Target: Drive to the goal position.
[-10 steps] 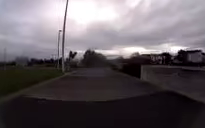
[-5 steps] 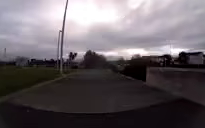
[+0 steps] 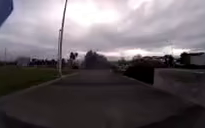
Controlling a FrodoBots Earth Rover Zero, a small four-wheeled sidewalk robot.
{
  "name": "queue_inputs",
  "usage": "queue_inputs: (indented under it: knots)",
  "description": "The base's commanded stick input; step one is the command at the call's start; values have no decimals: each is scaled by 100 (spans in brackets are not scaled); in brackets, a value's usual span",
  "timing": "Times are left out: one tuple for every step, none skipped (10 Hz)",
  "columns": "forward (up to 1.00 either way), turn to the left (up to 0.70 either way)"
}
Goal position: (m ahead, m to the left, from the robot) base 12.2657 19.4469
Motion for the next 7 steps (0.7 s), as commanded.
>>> queue_inputs:
  knots:
    - [85,0]
    - [85,0]
    - [85,0]
    - [85,0]
    - [85,0]
    - [85,0]
    - [85,0]
